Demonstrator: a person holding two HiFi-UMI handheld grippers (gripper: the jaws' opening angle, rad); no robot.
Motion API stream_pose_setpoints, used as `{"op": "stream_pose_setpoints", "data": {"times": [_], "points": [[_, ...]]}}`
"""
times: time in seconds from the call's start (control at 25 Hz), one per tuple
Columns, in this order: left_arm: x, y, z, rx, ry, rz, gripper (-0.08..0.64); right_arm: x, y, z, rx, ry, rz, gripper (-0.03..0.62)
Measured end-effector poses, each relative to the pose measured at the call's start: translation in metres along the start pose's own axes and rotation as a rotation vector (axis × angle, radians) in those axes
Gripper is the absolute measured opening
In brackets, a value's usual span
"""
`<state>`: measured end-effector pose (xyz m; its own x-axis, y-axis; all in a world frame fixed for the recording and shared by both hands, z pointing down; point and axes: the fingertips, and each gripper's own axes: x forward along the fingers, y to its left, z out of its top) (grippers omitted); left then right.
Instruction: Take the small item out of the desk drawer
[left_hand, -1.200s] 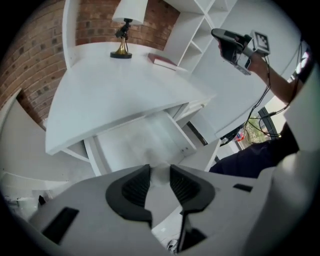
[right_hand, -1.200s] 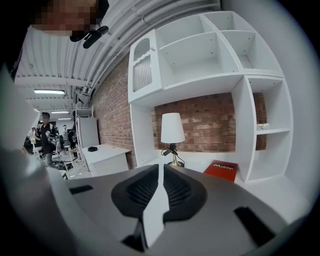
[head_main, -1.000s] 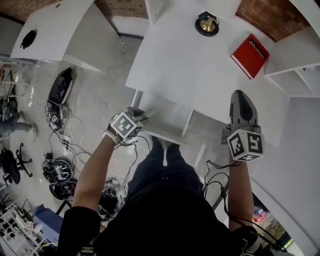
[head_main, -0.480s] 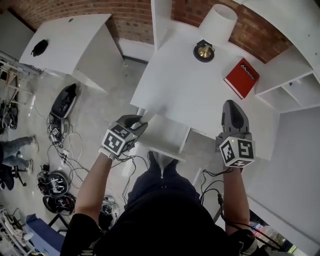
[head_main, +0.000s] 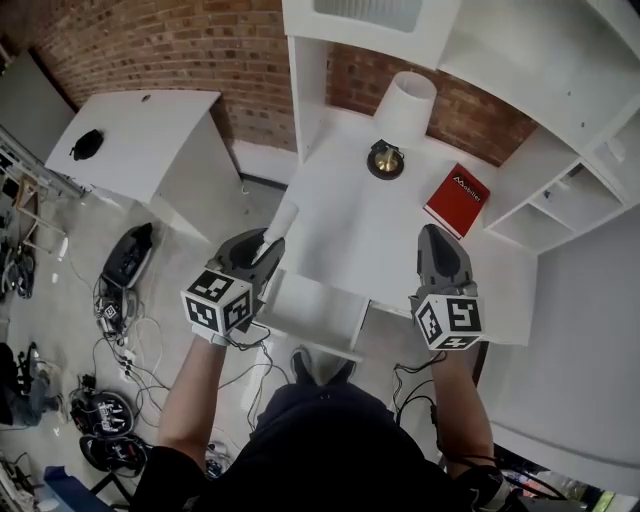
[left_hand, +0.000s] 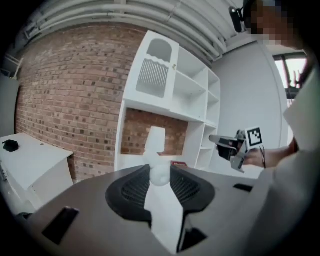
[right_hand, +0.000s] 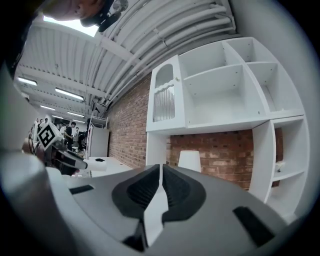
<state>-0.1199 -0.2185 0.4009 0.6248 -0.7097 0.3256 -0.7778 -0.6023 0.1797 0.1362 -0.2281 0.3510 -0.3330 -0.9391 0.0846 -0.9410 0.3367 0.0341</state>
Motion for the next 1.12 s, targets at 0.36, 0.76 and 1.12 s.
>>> {"op": "stream_pose_setpoints", "data": {"times": [0.36,0.76,1.12], "points": [[-0.016,-0.006,0.091,0.038,-0.234,0.039,0.121,-0.001,-0.001,0.043,-0.048,-0.087,-0.016,0.011],[-0.037,0.017,0.153,0.126,-0.391,0.201,0.121,0.001,-0.023,0.081,-0.064,-0.153,-0.053,0.009],[-0.044,0.03,0.161,0.134,-0.434,0.255,0.121,0.005,-0.035,0.09,-0.08,-0.173,-0.073,0.009]]}}
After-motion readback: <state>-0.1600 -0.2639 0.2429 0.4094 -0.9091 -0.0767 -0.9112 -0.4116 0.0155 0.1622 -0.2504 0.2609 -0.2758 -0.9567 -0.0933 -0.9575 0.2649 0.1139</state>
